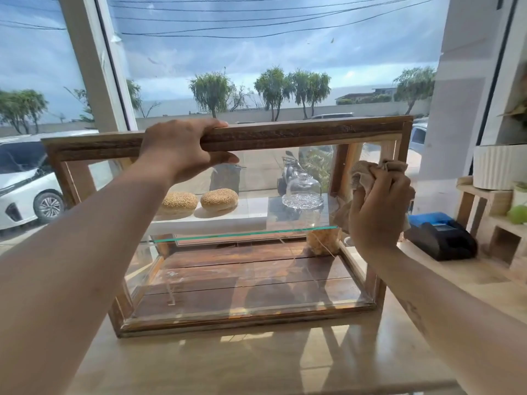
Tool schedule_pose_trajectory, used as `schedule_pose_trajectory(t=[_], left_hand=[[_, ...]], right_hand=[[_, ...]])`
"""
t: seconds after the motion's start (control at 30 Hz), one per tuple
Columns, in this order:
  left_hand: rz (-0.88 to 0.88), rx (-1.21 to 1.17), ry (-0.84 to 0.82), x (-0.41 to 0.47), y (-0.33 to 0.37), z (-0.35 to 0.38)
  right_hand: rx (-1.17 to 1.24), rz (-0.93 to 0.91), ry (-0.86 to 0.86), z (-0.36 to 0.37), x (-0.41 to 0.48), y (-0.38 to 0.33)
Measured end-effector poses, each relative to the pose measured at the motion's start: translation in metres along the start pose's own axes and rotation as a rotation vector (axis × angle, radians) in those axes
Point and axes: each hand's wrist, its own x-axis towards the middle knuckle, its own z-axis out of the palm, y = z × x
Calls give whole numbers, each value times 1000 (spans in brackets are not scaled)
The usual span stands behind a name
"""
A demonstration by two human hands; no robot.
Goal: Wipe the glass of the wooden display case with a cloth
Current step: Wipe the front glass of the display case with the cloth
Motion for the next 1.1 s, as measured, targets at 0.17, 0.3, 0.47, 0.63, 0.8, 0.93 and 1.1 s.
schedule_pose_trajectory(t=[0.17,0.3,0.47,0.63,0.8,0.93,1.1], left_hand=[[-8,1,-15,1,-1,0],[-18,11,-34,2,-1,1],[-15,-8,-36,0,2,-3],[-13,1,-41,-1,2,-4],[-20,8,-41,-1,4,-5],[-30,24,-52,-1,4,-5],[-27,25,-37,-2,3,-3]], right_hand=[[105,-88,15,17,-13,-51],[101,-249,-19,28,-31,-102],[94,-722,-123,35,-57,-122],[34,-1193,-202,33,-36,-88],[-88,-1285,-179,17,13,-28],[-175,-1082,-162,-3,41,17],[-216,-492,-103,-14,27,39]])
